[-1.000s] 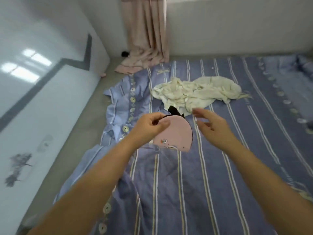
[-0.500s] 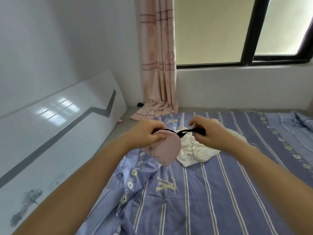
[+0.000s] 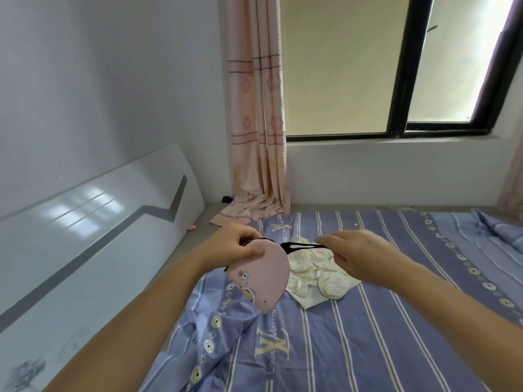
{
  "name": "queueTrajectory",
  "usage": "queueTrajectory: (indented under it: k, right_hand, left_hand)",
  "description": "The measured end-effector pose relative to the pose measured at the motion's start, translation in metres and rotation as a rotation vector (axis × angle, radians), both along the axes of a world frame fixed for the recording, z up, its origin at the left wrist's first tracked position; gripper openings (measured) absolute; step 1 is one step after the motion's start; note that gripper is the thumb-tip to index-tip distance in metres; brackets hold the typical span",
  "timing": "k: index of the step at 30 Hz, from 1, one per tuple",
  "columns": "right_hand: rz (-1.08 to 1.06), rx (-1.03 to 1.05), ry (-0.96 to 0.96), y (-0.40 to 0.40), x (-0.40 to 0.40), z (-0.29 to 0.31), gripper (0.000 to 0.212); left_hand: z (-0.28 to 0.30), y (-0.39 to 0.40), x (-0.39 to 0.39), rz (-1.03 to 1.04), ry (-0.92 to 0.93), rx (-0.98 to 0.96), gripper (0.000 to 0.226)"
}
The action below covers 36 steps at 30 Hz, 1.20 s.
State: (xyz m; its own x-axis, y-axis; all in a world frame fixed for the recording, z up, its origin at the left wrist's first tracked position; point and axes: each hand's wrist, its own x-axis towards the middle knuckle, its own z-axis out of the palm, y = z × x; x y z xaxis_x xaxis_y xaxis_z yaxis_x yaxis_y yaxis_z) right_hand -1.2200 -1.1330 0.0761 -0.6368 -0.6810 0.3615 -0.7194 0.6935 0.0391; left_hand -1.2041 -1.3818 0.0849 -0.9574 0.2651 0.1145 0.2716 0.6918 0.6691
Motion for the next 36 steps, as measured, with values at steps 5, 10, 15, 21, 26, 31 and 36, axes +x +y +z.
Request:
queueTrajectory:
  k: [5, 10, 15, 21, 26, 31, 36]
  right_hand:
    - [0.086, -0.035, 0.219, -0.003, -0.002, 0.006, 0.028]
    - [0.232, -0.15, 0.279, -0.005, 0.008, 0.003, 0.015]
    - [0.29, -0.426, -0.198, -0.008, 0.023, -0.004, 0.014]
    - [0.454, -0.974, -1.095, 0.014, 0.013, 0.005, 0.021]
    - [0.665, -1.605, -1.172, -0.001, 0.004, 0.006, 0.031]
    - [-0.09, -0.794, -0.084, -0.005, -0.027, 0.002, 0.045]
    - [-0.381, -0.139, -0.122, 0.0, -0.031, -0.015, 0.013]
  left_hand:
    - [0.005, 0.0, -0.005, 0.021, -0.05, -0.035, 0.013]
    - [-0.001, 0.006, -0.006, 0.032, 0.095, -0.186, 0.011]
    - [-0.01, 0.015, -0.004, -0.075, 0.376, -0.31, 0.011]
    - [-0.011, 0.008, -0.001, -0.013, 0.43, -0.239, 0.015]
    - [-0.02, 0.025, 0.005, -0.056, 0.478, -0.252, 0.013]
    - [-0.019, 0.047, 0.015, -0.216, 0.662, -0.411, 0.029]
    - [-0.009, 0.035, 0.014, -0.149, 0.787, -0.551, 0.006]
